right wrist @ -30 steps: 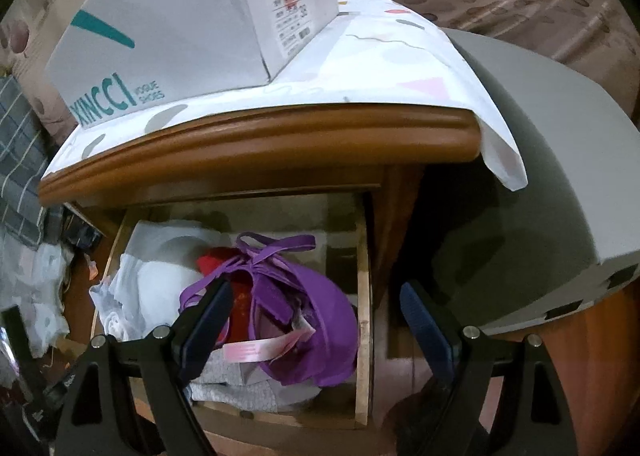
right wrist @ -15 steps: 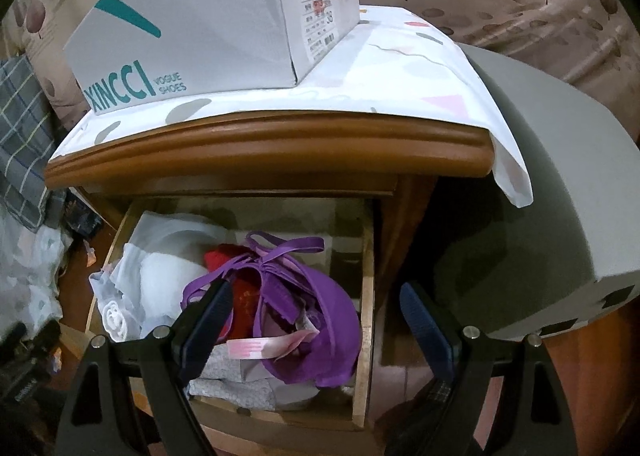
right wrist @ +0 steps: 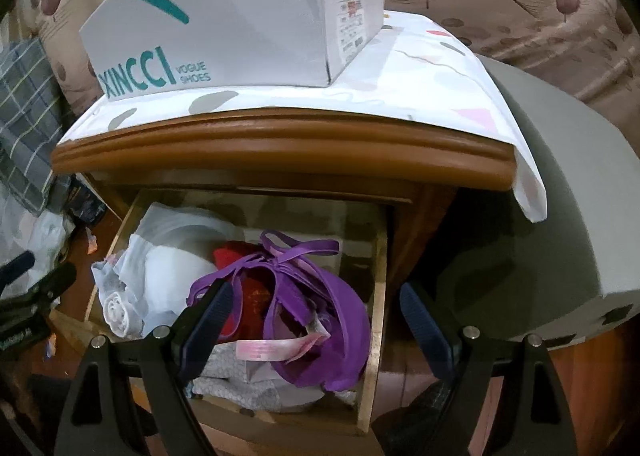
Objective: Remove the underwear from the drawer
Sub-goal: 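Grasp the purple bra in the drawer with the right tool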
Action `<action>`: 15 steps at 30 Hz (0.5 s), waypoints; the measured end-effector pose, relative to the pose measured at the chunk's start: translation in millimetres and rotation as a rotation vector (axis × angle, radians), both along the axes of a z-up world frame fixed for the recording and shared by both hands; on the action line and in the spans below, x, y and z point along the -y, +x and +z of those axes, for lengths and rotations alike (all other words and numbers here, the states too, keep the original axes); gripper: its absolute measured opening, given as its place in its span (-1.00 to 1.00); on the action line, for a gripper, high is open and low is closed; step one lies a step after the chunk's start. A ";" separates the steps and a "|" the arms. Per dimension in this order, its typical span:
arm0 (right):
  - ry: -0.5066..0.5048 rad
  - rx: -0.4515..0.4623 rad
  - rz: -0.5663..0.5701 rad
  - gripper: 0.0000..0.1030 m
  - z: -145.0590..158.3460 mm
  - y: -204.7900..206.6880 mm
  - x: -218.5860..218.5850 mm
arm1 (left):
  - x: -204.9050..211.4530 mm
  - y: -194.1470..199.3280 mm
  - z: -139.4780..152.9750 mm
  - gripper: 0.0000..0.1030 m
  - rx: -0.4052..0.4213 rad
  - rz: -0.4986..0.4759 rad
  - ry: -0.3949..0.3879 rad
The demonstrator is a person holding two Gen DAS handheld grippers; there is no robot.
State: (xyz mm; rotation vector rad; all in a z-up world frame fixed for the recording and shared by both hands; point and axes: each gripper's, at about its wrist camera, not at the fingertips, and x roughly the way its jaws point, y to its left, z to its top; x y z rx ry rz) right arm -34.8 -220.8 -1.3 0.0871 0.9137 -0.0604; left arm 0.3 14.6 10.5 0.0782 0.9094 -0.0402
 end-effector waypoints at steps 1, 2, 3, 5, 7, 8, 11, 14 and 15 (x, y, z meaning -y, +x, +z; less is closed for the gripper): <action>-0.015 0.000 0.007 0.70 -0.9 0.3 -1.8 | 2.1 2.6 -0.8 0.96 -0.004 -0.005 -0.001; -0.024 0.001 0.015 0.70 -1.5 0.2 -3.2 | 3.8 5.0 -1.3 0.96 -0.007 -0.010 0.002; -0.030 -0.001 0.026 0.70 -2.7 0.4 -5.1 | 5.5 7.5 -1.9 0.96 -0.010 -0.018 0.007; -0.025 -0.010 0.042 0.70 -5.2 0.2 -6.5 | 5.9 9.2 -4.0 0.96 -0.011 -0.031 0.011; 0.002 -0.015 0.045 0.70 -7.1 -1.2 -5.2 | 3.7 8.2 -6.9 0.96 -0.009 -0.033 0.020; 0.014 -0.017 0.047 0.70 -7.7 -1.8 -4.5 | 2.6 8.1 -9.3 0.96 -0.013 -0.036 0.027; 0.010 -0.020 0.052 0.70 -8.2 -5.4 -3.3 | -4.1 11.4 -15.1 0.96 -0.052 -0.031 0.018; -0.002 -0.047 0.069 0.70 -12.3 -6.3 -6.1 | -12.4 13.7 -15.5 0.96 -0.063 -0.014 0.008; -0.014 -0.063 0.074 0.70 -14.9 -4.9 -8.0 | -15.0 14.5 -14.0 0.96 -0.060 -0.010 0.009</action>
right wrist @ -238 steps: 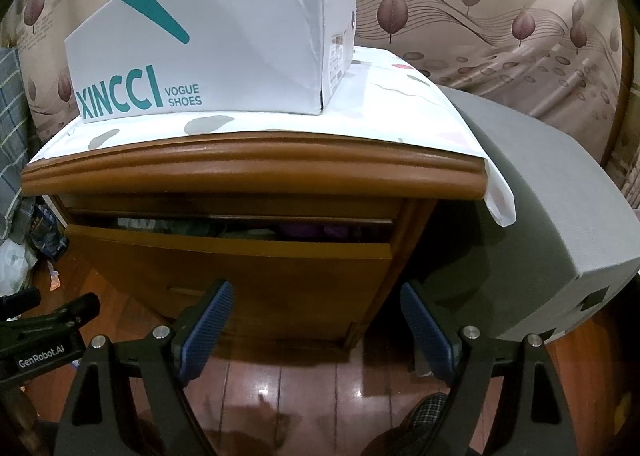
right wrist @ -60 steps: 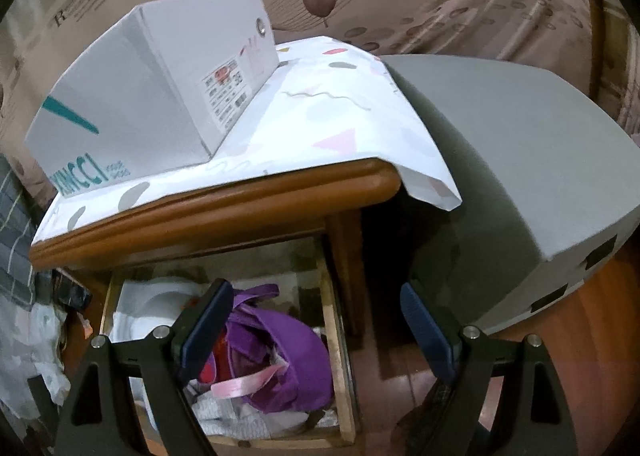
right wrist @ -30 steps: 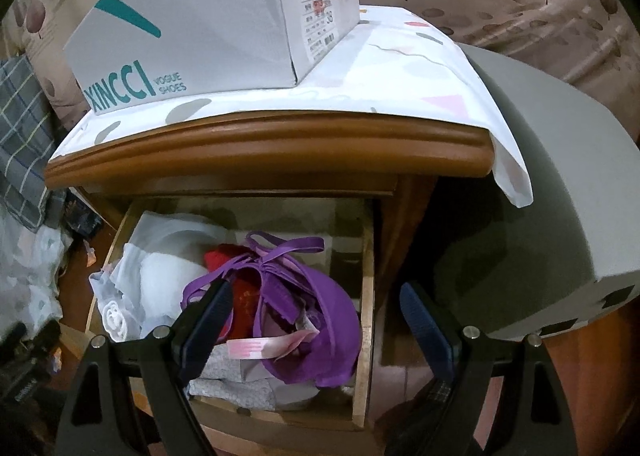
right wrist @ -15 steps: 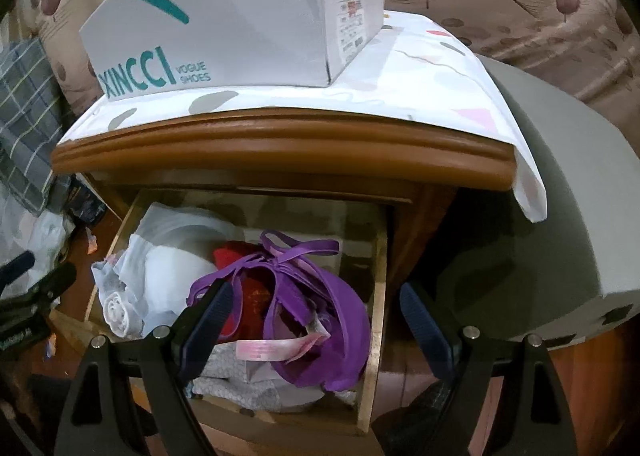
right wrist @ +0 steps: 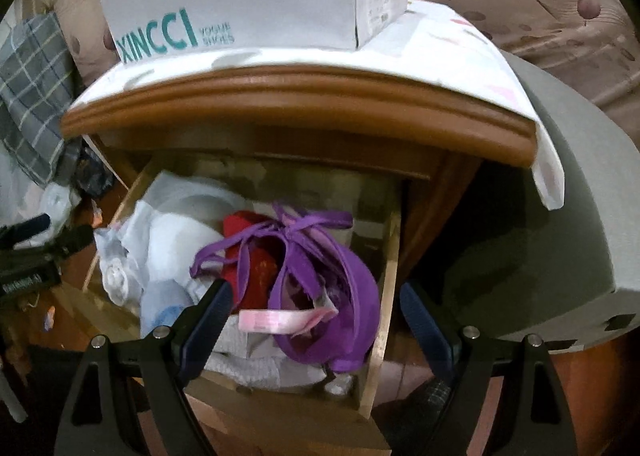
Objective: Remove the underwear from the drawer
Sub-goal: 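Grasp the purple bra in the drawer with the right tool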
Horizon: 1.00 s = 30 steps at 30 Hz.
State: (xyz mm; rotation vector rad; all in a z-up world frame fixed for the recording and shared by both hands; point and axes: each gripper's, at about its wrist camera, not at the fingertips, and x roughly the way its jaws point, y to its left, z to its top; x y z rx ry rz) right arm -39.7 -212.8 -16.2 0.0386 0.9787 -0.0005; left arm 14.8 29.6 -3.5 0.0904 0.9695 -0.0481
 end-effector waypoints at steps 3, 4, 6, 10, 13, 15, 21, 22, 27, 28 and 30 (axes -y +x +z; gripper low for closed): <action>-0.074 -0.041 0.045 0.70 -6.6 6.9 -8.9 | -7.4 2.6 1.8 0.96 -0.006 0.014 -0.008; -0.093 -0.052 0.062 0.70 -8.3 9.6 -11.5 | -9.8 3.6 1.6 0.96 -0.014 0.020 -0.018; -0.122 -0.077 0.092 0.70 -11.3 17.6 -15.2 | -14.1 5.8 0.1 0.96 -0.026 0.032 -0.029; -0.160 -0.120 0.112 0.70 -18.4 37.4 -17.9 | -19.9 8.5 -2.6 0.96 -0.041 0.049 -0.020; -0.197 -0.152 0.128 0.70 -26.9 49.9 -20.8 | -24.1 10.9 -5.1 0.96 -0.058 0.057 -0.023; -0.219 -0.186 0.144 0.70 -36.1 56.0 -23.6 | -26.2 13.2 -6.5 0.96 -0.073 0.059 -0.032; -0.233 -0.295 0.182 0.70 -72.1 71.9 -26.7 | -35.2 17.8 -9.1 0.96 -0.088 0.080 -0.015; -0.234 -0.310 0.183 0.70 -76.7 74.2 -27.0 | -38.2 19.2 -9.4 0.96 -0.088 0.084 -0.008; -0.289 -0.350 0.217 0.70 -90.0 79.0 -34.3 | -56.8 24.8 -12.4 0.96 -0.111 0.137 -0.028; -0.274 -0.350 0.212 0.70 -89.2 80.3 -32.2 | -59.3 25.7 -13.2 0.96 -0.118 0.142 -0.037; -0.279 -0.376 0.227 0.70 -93.7 83.3 -33.5 | -63.5 28.1 -15.0 0.96 -0.132 0.147 -0.059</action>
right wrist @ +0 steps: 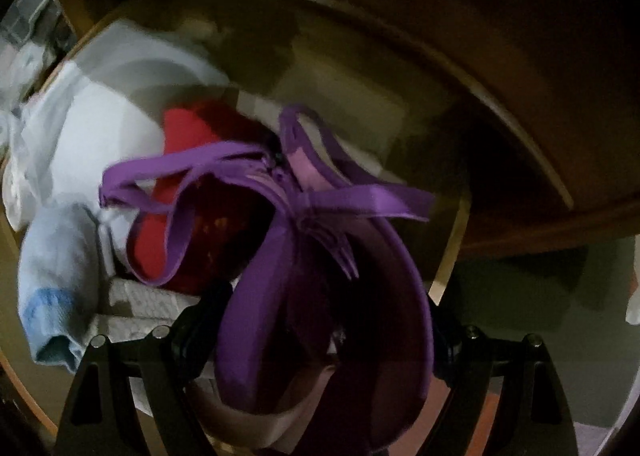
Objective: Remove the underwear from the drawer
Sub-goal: 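Grasp the purple bra in the drawer with the right tool, then grasp the grey pink-patterned sock with the left tool while the right tool holds the bra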
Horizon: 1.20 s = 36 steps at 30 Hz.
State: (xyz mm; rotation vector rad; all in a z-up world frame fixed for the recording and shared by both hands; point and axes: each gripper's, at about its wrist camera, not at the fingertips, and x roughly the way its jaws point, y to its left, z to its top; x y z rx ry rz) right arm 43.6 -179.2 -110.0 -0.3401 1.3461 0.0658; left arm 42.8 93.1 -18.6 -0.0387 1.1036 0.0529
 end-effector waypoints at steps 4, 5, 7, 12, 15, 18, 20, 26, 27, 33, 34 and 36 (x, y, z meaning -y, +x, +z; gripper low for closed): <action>0.003 -0.030 -0.013 0.65 -6.8 6.9 1.9 | -7.5 2.5 -2.8 0.96 -0.024 0.004 -0.025; 0.003 -0.034 -0.014 0.62 -7.5 7.7 2.3 | -11.6 3.6 -3.7 0.96 -0.030 0.008 -0.038; 0.007 -0.028 -0.013 0.42 -8.2 3.8 5.0 | -18.3 5.0 -5.4 0.96 -0.037 0.038 -0.064; 0.014 0.026 -0.043 0.09 -0.3 -10.2 11.3 | -26.2 9.9 -11.8 0.95 -0.067 0.076 -0.139; 0.049 0.076 -0.094 0.00 7.2 -20.1 17.4 | -18.5 12.3 -14.7 0.95 -0.078 0.065 -0.124; 0.111 0.126 -0.151 -0.02 20.2 -29.0 23.4 | -7.6 15.7 -18.6 0.96 -0.091 0.034 -0.122; 0.153 0.174 -0.178 -0.03 30.1 -36.1 21.9 | -0.2 18.7 -22.7 0.96 -0.104 0.021 -0.123; 0.314 0.240 -0.262 -0.02 50.2 -63.7 31.9 | 11.0 29.8 -38.7 0.95 -0.159 0.025 -0.125; 0.303 0.252 -0.263 -0.03 51.9 -65.2 32.7 | 11.1 31.0 -40.9 0.95 -0.167 0.028 -0.133; 0.358 0.252 -0.294 -0.02 54.6 -66.6 44.3 | 17.6 35.3 -54.0 0.84 -0.218 0.018 -0.127; 0.364 0.251 -0.292 -0.02 58.3 -67.8 43.5 | 18.4 36.1 -55.8 0.80 -0.225 0.018 -0.134; 0.369 0.257 -0.300 -0.02 63.2 -69.0 45.4 | 19.4 38.6 -58.8 0.68 -0.239 0.023 -0.150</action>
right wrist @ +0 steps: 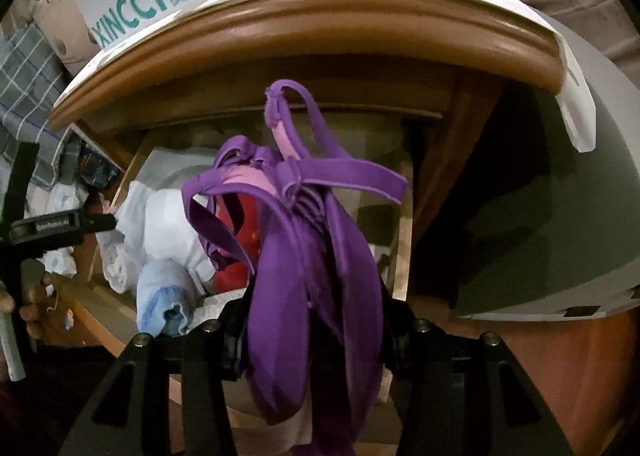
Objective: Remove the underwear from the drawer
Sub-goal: 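Grasp the grey pink-patterned sock with the left tool while the right tool holds the bra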
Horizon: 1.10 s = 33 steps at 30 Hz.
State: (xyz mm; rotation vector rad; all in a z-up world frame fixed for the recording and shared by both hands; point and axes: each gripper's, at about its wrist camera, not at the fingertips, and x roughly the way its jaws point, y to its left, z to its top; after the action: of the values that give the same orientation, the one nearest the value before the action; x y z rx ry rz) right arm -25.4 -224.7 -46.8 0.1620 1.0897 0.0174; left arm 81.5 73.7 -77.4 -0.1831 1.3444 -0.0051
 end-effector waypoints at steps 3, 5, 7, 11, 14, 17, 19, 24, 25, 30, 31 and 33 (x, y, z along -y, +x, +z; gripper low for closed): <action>0.017 0.011 -0.013 -0.02 6.3 -1.7 2.1 | 2.1 3.4 -5.9 0.50 -0.025 -0.009 -0.030; 0.021 0.013 -0.017 -0.02 9.2 -6.2 7.8 | 2.2 3.7 -6.9 0.28 -0.030 0.003 -0.003; 0.024 0.010 -0.028 -0.02 7.1 -6.3 7.6 | 2.5 3.8 -3.7 0.19 -0.018 -0.002 -0.001; 0.027 0.007 -0.032 -0.02 6.1 -3.9 6.4 | 3.3 1.8 4.5 -0.37 0.004 -0.011 -0.077; 0.023 0.014 -0.017 -0.02 7.2 -4.1 1.9 | 11.6 0.9 3.0 -0.33 -0.007 -0.043 -0.032; 0.024 0.018 -0.009 -0.01 7.9 -4.5 0.4 | 13.9 1.0 -2.6 -0.16 -0.039 -0.042 -0.046; 0.029 0.015 -0.009 -0.01 7.4 -4.2 0.9 | 15.8 2.5 -6.4 0.03 -0.048 -0.043 -0.031; 0.031 0.013 -0.008 -0.01 8.3 -4.8 2.4 | 23.1 4.2 -17.0 0.01 -0.073 -0.048 -0.015; 0.032 0.012 -0.008 -0.01 8.2 -4.7 2.6 | 22.5 5.2 -17.4 -0.06 -0.070 -0.046 -0.012; 0.033 0.018 -0.009 -0.01 10.0 -5.1 2.8 | 17.3 2.5 -12.0 -0.68 -0.029 -0.030 -0.006; 0.034 0.020 -0.009 -0.01 10.4 -5.2 2.5 | 16.0 1.3 -10.6 -0.71 -0.025 -0.026 -0.012; 0.040 0.025 -0.012 -0.01 11.6 -5.7 2.4 | 13.5 -1.6 -5.5 -0.74 -0.003 -0.025 -0.024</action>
State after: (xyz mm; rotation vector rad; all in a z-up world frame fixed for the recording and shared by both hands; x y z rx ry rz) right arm -31.1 -227.0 -35.2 0.2038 1.0635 0.0307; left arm 79.9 60.2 -82.9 -0.1864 1.3501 -0.0420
